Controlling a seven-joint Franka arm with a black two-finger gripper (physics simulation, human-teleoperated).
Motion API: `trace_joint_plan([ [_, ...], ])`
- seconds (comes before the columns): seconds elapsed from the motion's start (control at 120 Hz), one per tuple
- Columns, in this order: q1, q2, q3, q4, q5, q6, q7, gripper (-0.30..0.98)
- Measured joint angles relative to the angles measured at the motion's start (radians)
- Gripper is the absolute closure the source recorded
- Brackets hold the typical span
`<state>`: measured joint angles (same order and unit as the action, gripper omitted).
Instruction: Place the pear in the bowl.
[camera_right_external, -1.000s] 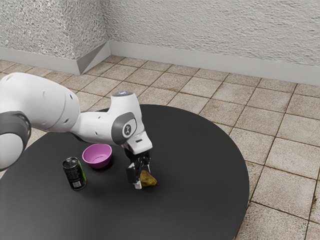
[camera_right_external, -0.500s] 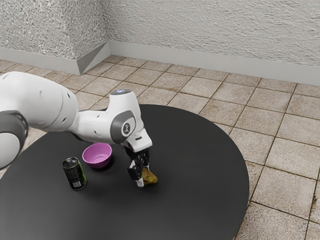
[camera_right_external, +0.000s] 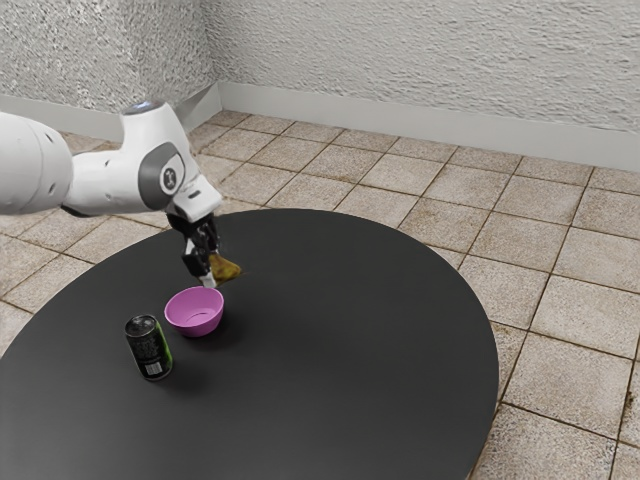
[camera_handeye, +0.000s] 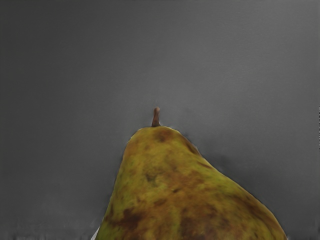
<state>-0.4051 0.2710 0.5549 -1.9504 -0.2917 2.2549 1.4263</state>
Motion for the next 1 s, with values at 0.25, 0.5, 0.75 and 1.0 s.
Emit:
trace_joint_plan([
  [0.25,0.001,-0.007,0.044,-0.075,0.023,-0.006,-0.005,0.72],
  [0.5,0.003,-0.009,0.063,-0.094,0.029,0.005,-0.01,0.74],
  [0.75,0.013,0.003,0.076,-0.061,0.038,0.018,-0.009,0.69],
  [1.0,0.014,0.006,0.076,-0.058,0.03,-0.014,0.0,0.22],
])
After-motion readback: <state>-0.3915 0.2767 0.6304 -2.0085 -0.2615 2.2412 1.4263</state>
